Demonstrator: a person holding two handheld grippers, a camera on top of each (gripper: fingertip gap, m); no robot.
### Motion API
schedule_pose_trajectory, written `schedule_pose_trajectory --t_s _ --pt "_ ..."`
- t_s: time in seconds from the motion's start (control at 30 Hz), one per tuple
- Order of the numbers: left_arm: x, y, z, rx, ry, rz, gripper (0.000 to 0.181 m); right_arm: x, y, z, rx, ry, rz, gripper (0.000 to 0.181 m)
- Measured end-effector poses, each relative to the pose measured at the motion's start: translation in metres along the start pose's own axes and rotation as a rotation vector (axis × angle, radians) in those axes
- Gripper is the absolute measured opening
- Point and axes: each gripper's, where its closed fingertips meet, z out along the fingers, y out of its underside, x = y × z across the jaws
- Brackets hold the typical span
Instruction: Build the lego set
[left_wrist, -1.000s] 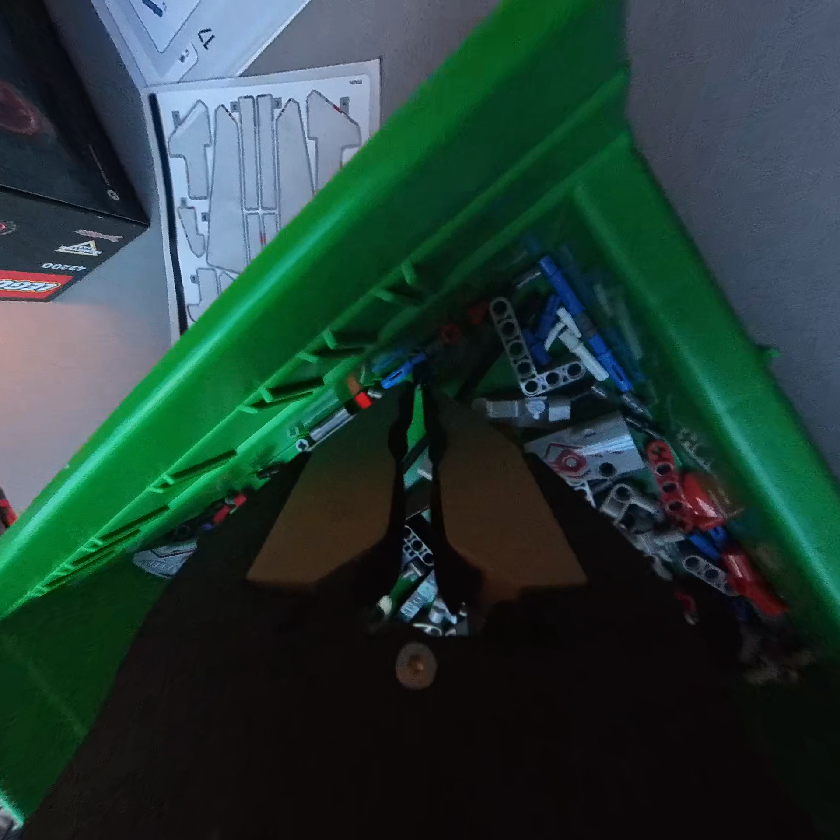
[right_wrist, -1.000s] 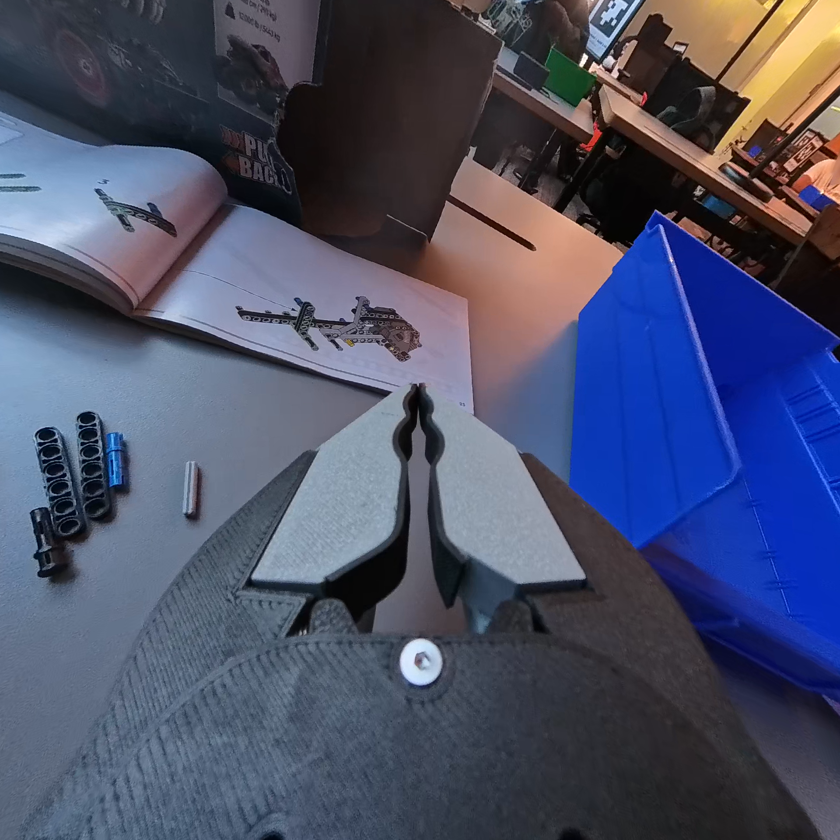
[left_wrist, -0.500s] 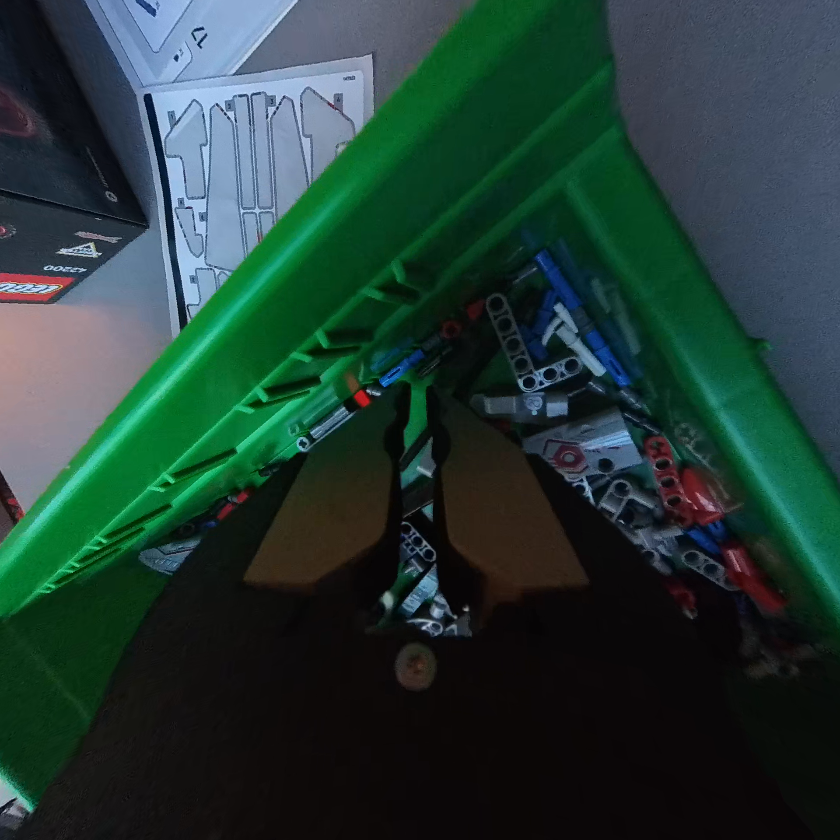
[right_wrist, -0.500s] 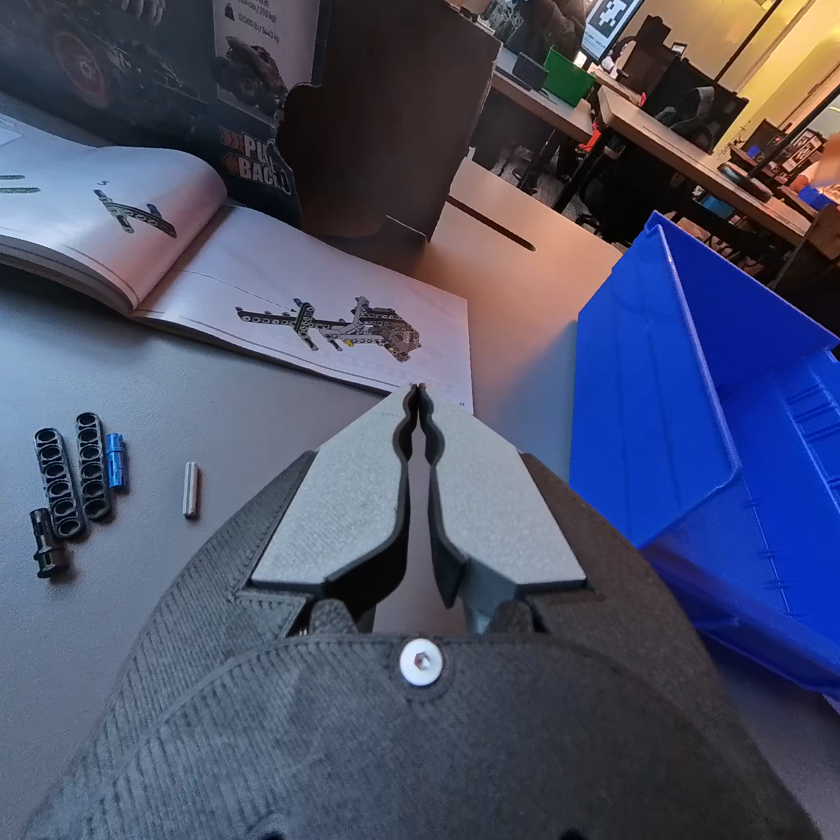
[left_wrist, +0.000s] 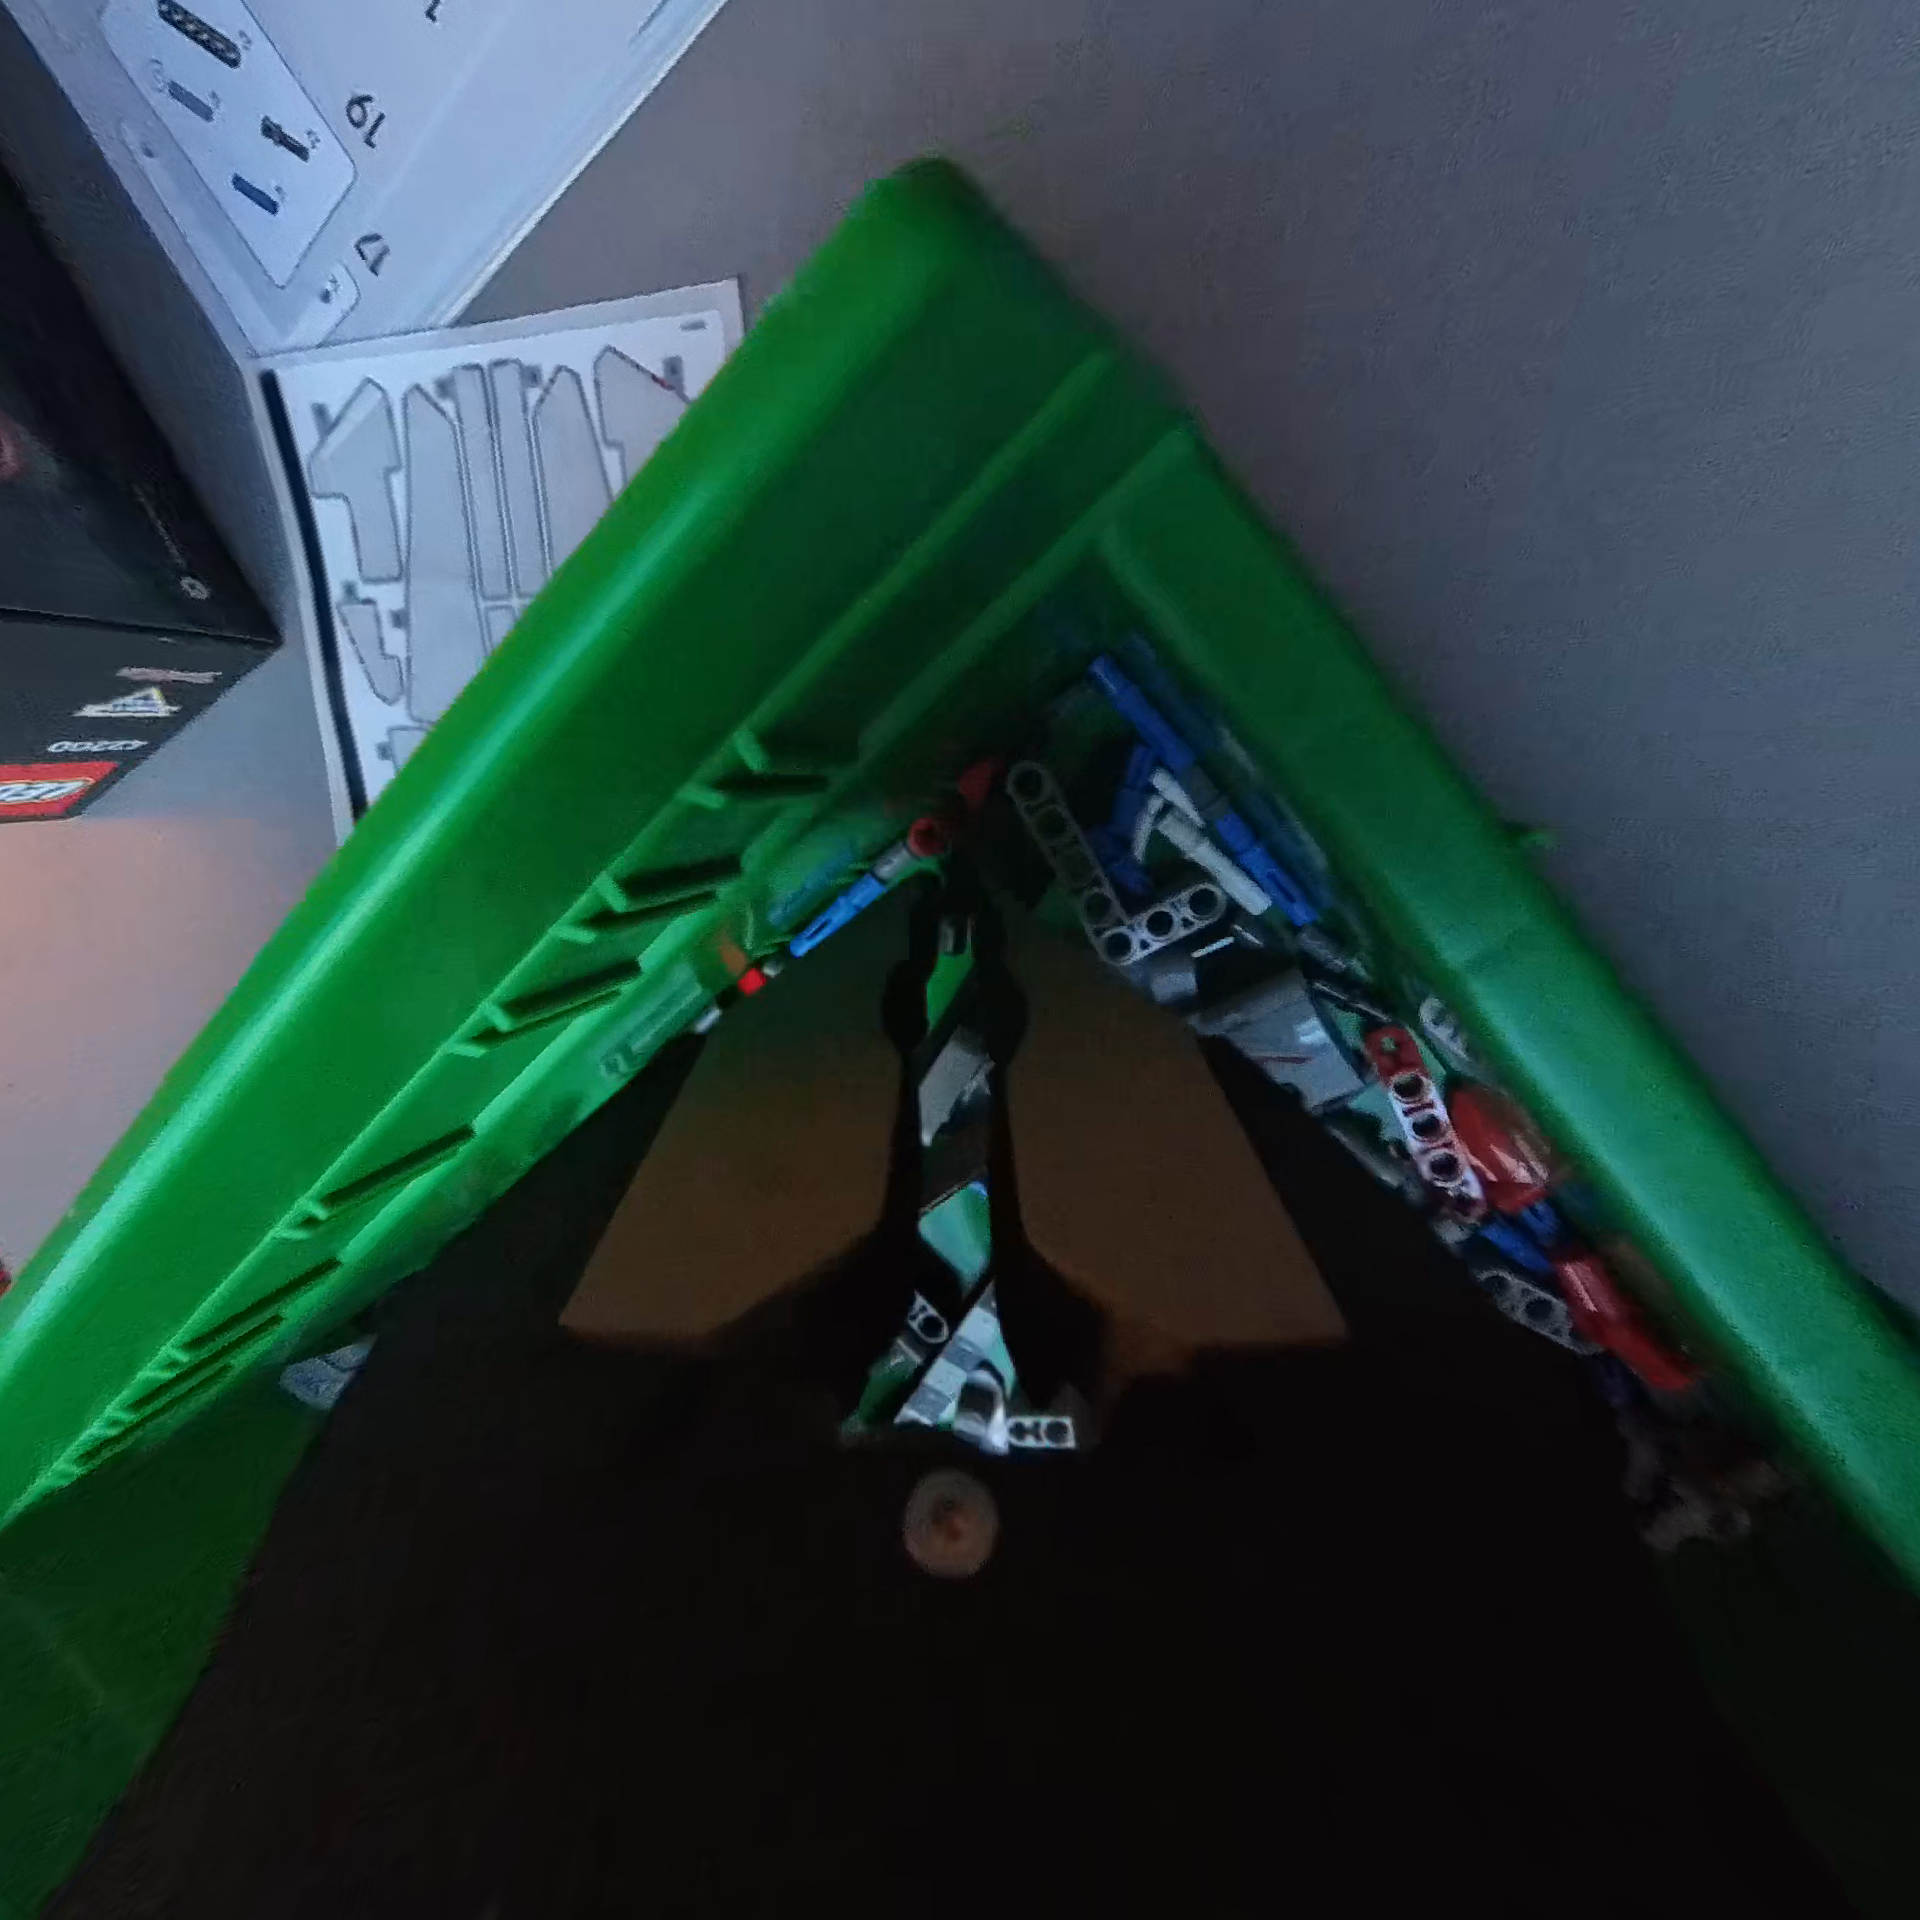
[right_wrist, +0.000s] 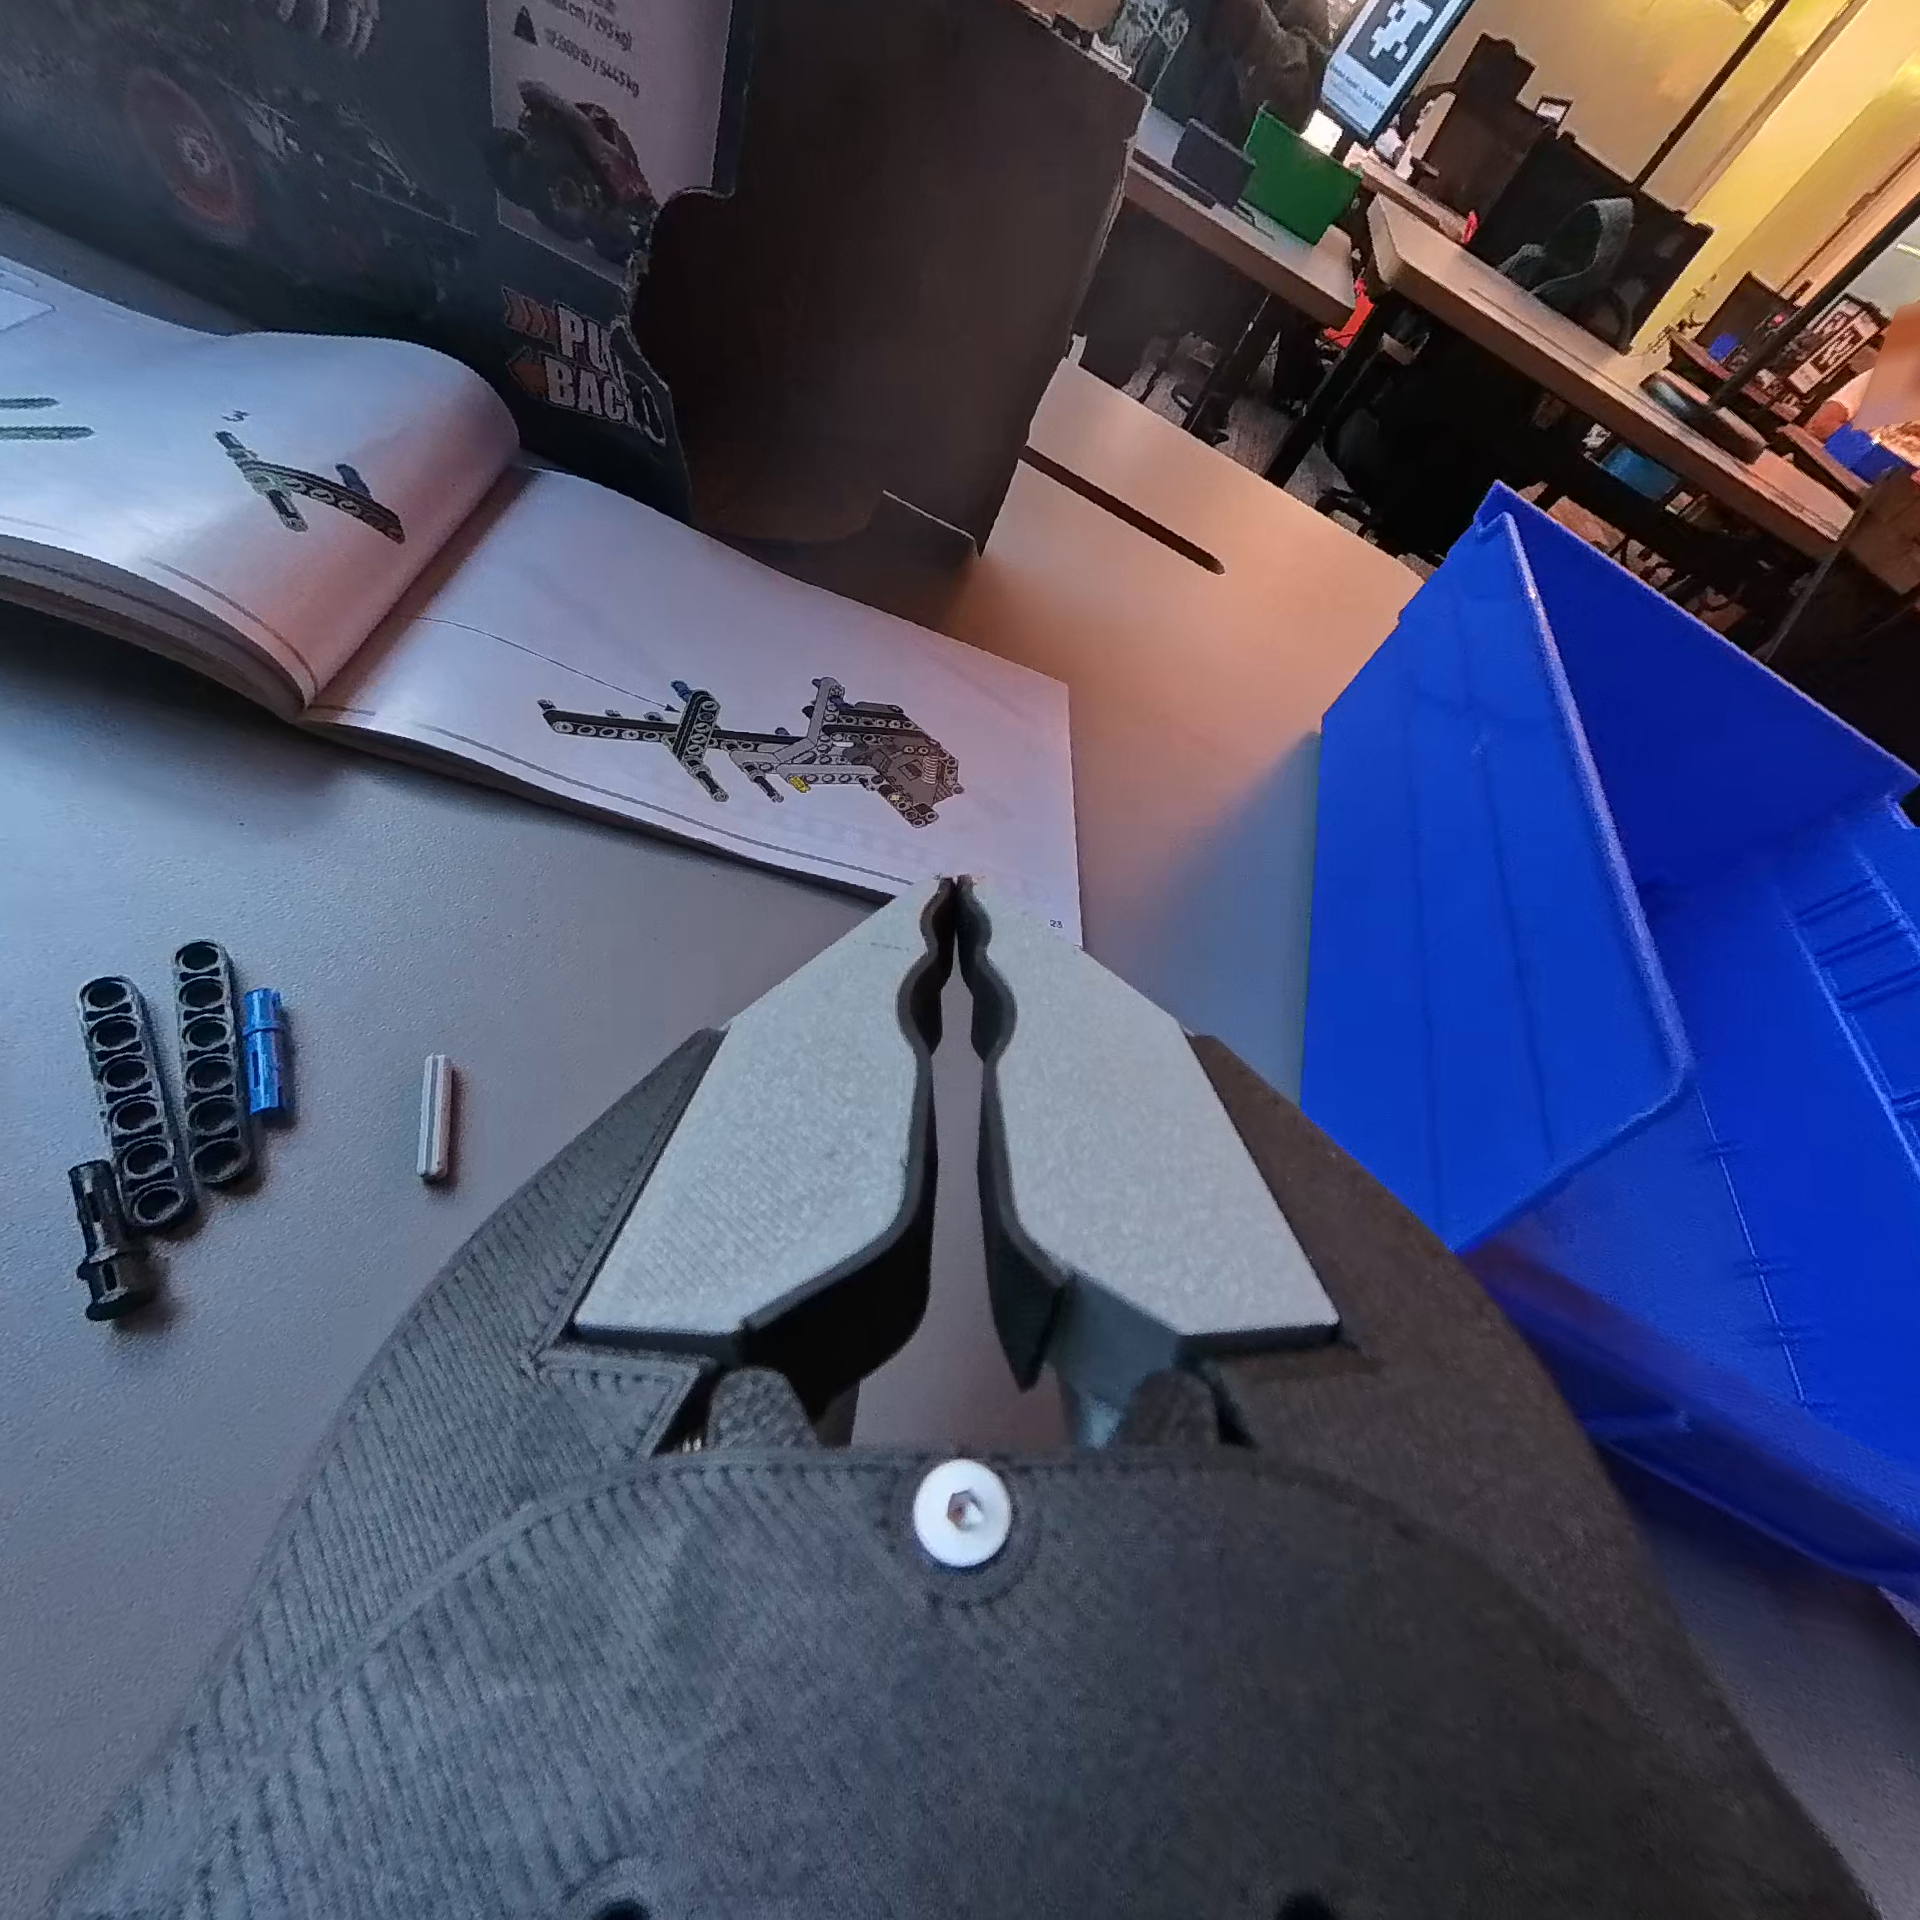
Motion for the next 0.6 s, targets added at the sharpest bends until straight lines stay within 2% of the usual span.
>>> schedule_pose_trajectory --t_s 0.43,0.6 --pt "-0.009 0.014 -0.005 -0.055 -0.034 -0.001 0.004 0.000 0.000 0.000 0.004 -0.002 0.006 0.000" --pt "-0.019 0.026 -0.026 -0.084 -0.083 -0.027 0.003 -0.001 -0.002 -0.001 0.013 -0.011 0.012 0.000"
